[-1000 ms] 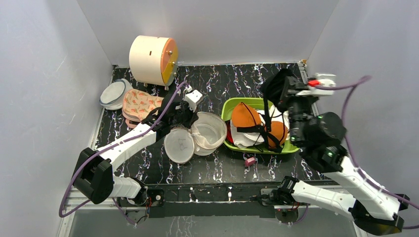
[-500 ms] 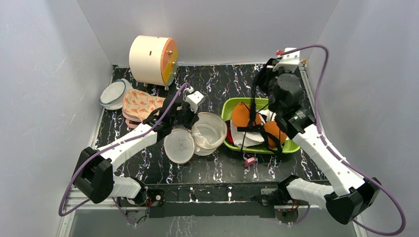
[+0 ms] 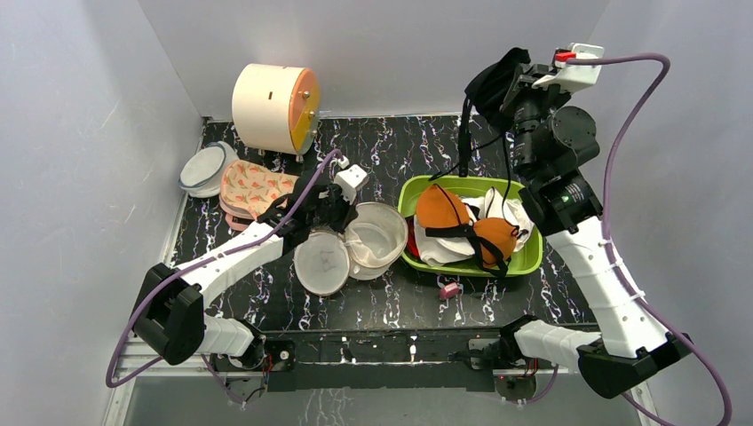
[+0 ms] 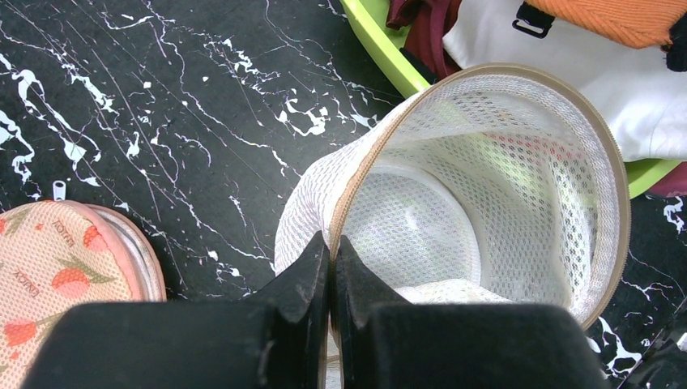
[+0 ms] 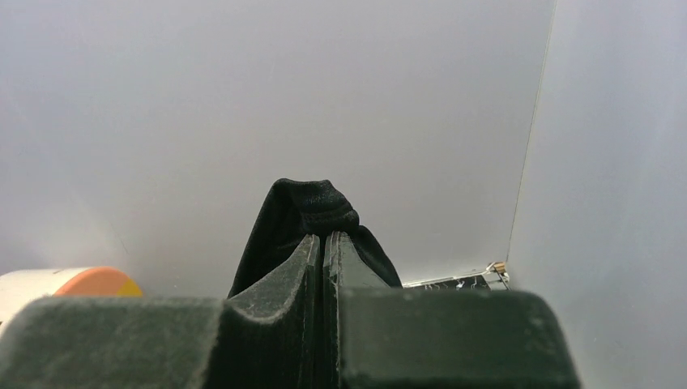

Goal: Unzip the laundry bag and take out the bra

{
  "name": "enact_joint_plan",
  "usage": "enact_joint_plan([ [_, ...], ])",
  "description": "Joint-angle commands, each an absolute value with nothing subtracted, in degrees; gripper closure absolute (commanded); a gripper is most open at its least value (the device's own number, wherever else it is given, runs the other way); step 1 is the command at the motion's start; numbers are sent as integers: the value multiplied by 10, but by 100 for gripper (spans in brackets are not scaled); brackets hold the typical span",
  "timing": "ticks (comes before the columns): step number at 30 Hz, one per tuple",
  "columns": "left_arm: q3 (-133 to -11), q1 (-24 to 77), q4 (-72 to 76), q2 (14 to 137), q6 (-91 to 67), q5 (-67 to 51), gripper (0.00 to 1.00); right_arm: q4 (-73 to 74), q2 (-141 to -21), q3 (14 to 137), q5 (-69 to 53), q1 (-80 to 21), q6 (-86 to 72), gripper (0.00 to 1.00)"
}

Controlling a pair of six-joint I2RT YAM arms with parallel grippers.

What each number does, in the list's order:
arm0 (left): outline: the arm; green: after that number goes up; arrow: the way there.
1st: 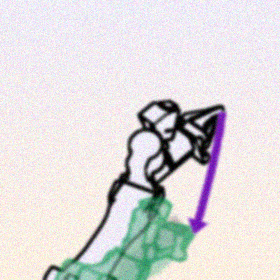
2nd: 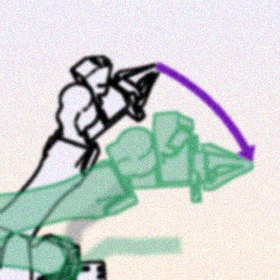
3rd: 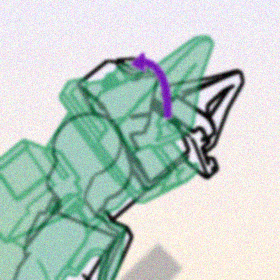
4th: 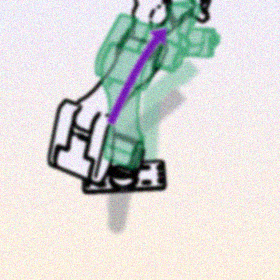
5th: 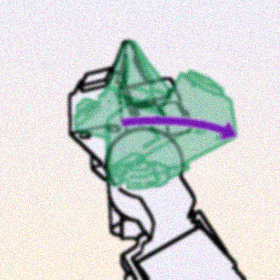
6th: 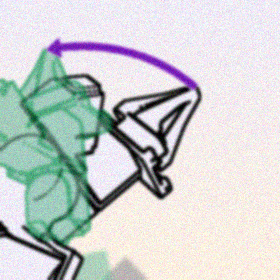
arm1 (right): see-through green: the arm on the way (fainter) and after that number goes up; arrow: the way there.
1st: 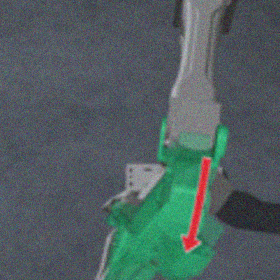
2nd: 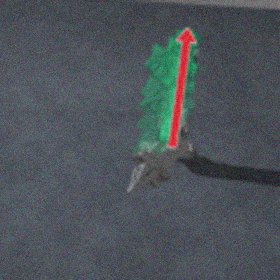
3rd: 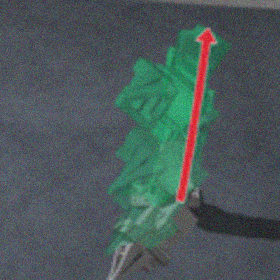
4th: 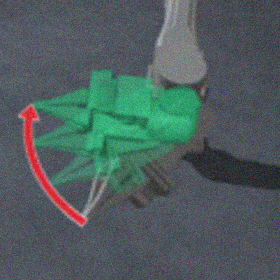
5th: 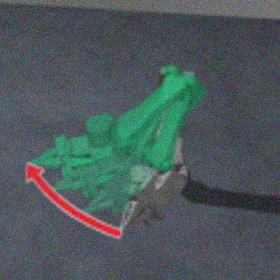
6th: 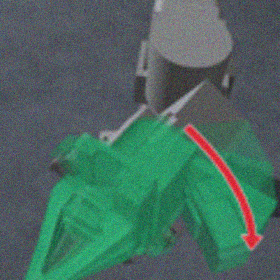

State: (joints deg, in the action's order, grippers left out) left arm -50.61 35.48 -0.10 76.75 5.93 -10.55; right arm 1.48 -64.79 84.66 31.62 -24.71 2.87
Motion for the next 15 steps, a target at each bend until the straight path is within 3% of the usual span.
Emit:
enact_joint_plan([
  [1,-507,360,-1,763,62,-109,100,2,-638,841,295,-244,27,100],
  [15,-509,371,-8,766,68,-96,100,79,-492,640,285,-244,-15,100],
])
